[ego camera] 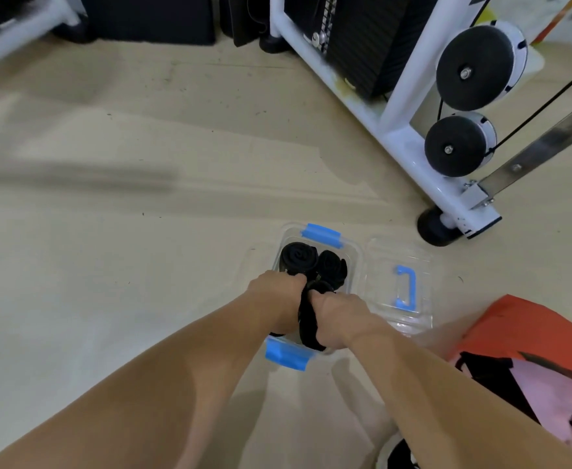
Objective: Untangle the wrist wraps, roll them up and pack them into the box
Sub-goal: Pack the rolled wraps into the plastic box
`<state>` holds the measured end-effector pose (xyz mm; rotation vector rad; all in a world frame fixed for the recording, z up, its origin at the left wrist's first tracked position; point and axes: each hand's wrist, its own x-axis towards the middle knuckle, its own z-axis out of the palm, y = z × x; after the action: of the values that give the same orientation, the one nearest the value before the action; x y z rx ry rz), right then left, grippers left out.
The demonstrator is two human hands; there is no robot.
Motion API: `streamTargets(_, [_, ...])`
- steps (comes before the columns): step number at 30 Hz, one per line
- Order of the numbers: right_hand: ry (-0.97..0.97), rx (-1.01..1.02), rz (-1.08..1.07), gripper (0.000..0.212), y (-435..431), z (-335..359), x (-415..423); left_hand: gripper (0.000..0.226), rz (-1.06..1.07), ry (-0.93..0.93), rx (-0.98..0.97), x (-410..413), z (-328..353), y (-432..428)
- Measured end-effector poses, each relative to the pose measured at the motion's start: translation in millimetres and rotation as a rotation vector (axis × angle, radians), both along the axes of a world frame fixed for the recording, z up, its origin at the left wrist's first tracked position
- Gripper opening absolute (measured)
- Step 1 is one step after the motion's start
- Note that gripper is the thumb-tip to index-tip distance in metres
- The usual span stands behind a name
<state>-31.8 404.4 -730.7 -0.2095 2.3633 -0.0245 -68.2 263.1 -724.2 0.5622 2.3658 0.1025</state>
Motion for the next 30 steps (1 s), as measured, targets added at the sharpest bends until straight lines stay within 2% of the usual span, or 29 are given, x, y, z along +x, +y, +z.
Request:
streamTargets(3, [0.066, -0.019, -0.027, 0.035, 0, -3, 7, 0.047, -0.112, 0.165, 0.038, 27, -10, -11])
streamTargets(7, [0.135, -0.032, -0.082, 0.036, 0, -3, 16, 0.042, -0.117, 0.250, 0.079, 40, -16, -21])
streamTargets(10, [0.150, -0.016, -0.078, 0.033, 0, -4, 20, 0.037, -0.099, 0.200, 0.070, 41, -5, -17])
streamTargets(14, [0.156, 0.024, -0.051, 0.026, -3, -8, 24, 0.042, -0.079, 0.087, 0.021, 44, -3, -10])
streamTargets(20, [0.149, 0.086, -0.025, 0.028, -9, -19, 28, 0.041, -0.002, -0.047, 0.006, 29, -11, -7])
streamTargets(23, [0.123, 0.136, -0.016, 0.030, -11, -18, 23, 0.035, -0.004, -0.029, -0.037, 31, -17, 0])
streamTargets(27, [0.117, 0.171, -0.016, 0.033, -12, -22, 14, 0.031, -0.023, 0.100, -0.024, 34, -24, 1])
streamTargets(30, [0.103, 0.158, -0.025, 0.027, -13, -26, 12, 0.025, -0.023, 0.076, -0.057, 31, -28, 4])
